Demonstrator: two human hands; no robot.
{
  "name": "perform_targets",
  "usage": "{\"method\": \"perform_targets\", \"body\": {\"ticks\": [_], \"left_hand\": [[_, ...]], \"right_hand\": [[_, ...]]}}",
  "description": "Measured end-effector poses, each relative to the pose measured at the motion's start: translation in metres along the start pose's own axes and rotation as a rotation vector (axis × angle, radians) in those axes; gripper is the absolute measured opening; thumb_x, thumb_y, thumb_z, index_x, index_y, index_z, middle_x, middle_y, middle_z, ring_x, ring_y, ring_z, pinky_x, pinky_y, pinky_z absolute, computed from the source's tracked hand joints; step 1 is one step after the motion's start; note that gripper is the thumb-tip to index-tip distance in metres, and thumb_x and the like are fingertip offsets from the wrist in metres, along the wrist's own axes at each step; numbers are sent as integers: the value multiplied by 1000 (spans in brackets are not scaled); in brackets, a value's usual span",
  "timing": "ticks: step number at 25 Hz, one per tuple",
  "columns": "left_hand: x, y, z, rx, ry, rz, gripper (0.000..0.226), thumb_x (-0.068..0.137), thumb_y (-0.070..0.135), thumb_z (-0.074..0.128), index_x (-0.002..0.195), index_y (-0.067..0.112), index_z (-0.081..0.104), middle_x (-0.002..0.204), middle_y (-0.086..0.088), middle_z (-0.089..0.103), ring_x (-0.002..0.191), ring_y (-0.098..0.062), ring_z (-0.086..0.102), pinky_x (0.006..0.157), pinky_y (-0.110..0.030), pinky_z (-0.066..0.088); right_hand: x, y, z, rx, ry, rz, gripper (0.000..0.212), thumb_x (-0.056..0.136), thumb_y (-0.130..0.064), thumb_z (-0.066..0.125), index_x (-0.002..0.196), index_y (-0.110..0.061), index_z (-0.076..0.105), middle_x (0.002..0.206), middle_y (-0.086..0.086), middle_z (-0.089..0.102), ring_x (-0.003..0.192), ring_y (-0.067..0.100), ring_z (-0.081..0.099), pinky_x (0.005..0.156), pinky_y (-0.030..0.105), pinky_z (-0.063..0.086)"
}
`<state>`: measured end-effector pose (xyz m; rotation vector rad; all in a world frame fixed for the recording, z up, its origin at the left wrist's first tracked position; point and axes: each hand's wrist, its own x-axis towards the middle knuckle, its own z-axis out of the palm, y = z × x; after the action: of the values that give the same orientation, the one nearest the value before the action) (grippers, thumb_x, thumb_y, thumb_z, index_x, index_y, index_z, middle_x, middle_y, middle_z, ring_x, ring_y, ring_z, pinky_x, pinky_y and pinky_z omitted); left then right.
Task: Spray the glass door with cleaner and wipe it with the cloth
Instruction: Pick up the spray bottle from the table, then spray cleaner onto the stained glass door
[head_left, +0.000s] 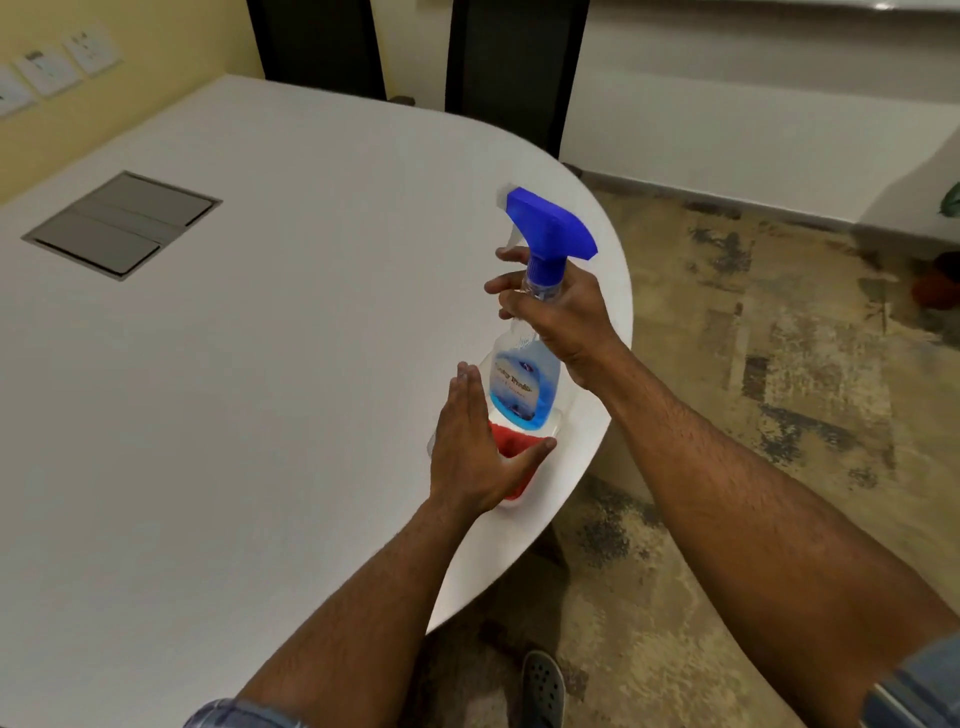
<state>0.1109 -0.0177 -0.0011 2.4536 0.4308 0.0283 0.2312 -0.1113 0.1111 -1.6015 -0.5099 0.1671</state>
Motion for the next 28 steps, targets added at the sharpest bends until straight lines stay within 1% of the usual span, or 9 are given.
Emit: {"method": "perform_targets", "body": {"ticks": [6, 10, 13, 16, 18, 21, 23, 25, 28], "left_hand": [[-21, 58, -35, -200, 105, 73, 141, 42, 108, 33, 157, 30, 1, 165, 3, 15, 148, -18, 24, 119, -36, 25], [-70, 75, -42, -184, 104, 256, 135, 44, 106, 32, 152, 36, -8, 167, 1, 8, 151, -20, 20, 121, -41, 24], [-111, 84, -44, -228, 115, 438, 117, 52, 97, 49, 139, 53, -14, 167, -4, 2, 152, -23, 13, 121, -49, 22], [-151, 95, -36, -229, 91, 598, 120, 58, 92, 55, 148, 42, -7, 167, -1, -8, 154, -20, 4, 123, -49, 16], [-179, 106, -28, -226, 35, 668, 123, 58, 93, 56, 151, 32, 2, 167, -2, -7, 153, -21, 10, 123, -46, 18], [-221, 131, -12, -226, -14, 801, 105, 58, 86, 65, 136, 27, 27, 166, -10, 1, 145, -30, 30, 116, -47, 31], [-249, 152, 2, -212, -39, 895, 116, 58, 84, 66, 144, 16, 30, 166, -9, -7, 151, -27, 16, 120, -44, 25], [-284, 176, 17, -215, -118, 992, 129, 58, 83, 65, 154, 12, 17, 165, -7, -10, 151, -13, -9, 123, -35, 9], [-341, 213, 44, -227, -259, 1094, 131, 57, 84, 64, 154, 9, 20, 166, -9, -5, 147, -5, -14, 123, -30, 4]], "right_hand": [[-57, -75, -9, 14, -7, 3, 29, 87, -5, 67, 115, -11, 61, 94, 10, 74, 80, 26, 69, 84, 44, 58], [-115, -115, -17, 76, -35, -15, 42, 85, 6, 64, 124, -9, 58, 109, 11, 72, 98, 26, 69, 78, 35, 56], [-163, -136, -27, 74, -20, 8, 46, 85, 8, 64, 129, -1, 53, 123, 15, 66, 103, 22, 68, 78, 31, 54], [-219, -151, -38, 64, 33, 13, 53, 83, 2, 65, 133, -7, 51, 128, 10, 65, 112, 21, 65, 90, 32, 54], [-257, -161, -48, 55, 104, 10, 55, 82, -1, 65, 134, -11, 50, 130, 7, 64, 117, 23, 63, 99, 37, 50], [-320, -177, -69, 25, 265, 4, 44, 82, 7, 62, 124, -6, 56, 124, 12, 66, 114, 27, 64, 101, 44, 49], [-364, -187, -83, 21, 388, 0, 41, 78, 5, 62, 117, -6, 58, 120, 14, 68, 111, 31, 65, 100, 46, 49], [-413, -196, -99, 18, 534, -14, 41, 74, 5, 60, 113, -6, 59, 116, 15, 70, 105, 35, 67, 97, 46, 51], [-485, -210, -121, -21, 727, -12, 39, 76, 11, 57, 112, -4, 58, 111, 15, 72, 94, 34, 70, 87, 40, 54]]}}
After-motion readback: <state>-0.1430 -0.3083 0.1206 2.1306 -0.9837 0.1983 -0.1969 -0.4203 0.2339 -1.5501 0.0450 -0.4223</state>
